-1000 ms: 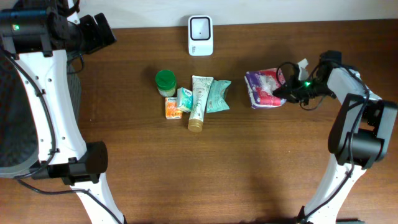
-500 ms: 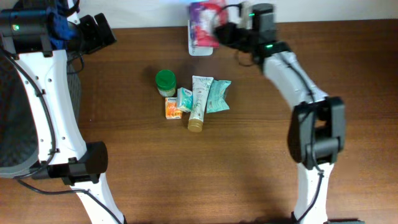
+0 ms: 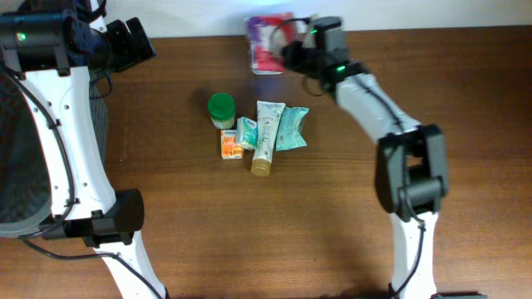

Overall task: Scan the item barcode
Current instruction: 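Carry the red-purple pack to the right table edge and release, then return the right gripper and grasp the green wipes pack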

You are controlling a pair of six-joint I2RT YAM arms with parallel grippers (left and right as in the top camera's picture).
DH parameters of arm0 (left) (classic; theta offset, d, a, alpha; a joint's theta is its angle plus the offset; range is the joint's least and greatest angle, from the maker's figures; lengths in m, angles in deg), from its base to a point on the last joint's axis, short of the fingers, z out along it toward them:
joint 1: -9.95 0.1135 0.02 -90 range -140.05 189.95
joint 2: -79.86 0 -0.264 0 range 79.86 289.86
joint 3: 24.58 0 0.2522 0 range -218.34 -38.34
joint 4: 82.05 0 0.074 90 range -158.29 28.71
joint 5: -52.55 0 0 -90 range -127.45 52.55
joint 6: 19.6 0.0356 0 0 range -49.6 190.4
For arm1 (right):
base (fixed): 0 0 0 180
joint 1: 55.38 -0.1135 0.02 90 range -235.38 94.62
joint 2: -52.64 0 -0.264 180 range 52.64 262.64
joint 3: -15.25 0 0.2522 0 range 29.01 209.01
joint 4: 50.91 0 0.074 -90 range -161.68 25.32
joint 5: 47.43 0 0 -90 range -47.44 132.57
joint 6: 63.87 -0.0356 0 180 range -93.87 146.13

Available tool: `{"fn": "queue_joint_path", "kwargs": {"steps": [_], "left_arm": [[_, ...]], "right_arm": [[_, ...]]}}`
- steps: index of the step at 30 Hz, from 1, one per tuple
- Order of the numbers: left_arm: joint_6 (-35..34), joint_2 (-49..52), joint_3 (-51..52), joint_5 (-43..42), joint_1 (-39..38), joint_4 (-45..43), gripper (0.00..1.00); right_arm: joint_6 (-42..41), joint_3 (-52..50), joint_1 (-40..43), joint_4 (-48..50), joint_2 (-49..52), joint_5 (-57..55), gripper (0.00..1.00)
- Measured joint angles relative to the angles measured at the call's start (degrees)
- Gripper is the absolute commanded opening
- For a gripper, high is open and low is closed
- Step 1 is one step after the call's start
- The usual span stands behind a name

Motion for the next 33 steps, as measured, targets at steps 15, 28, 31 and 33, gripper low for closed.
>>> {"fn": "queue_joint_path", "kwargs": {"steps": [15,28,31,33], "left_arm": [[0.00,0.00,0.00,0.00,0.00,0.00,0.99],[0.00,0.00,0.00,0.00,0.00,0.00,0.99],[0.00,0.00,0.00,0.02,0.00,-0.02,0.99],[0.00,0.00,0.00,0.00,0.00,-0.02,0.99]], "right_arm": [[-3.74,2.67,56.33,-26.45,-6.84,-3.58,0.99],[3.45,2.69,45.64,-29.73,-6.64,15.47,0.99],[10.88,2.78,36.22,-36.22,-6.60,21.90,0.99],[18.45,2.78,25.29,-42.45,-6.08,23.63,0.99]]}}
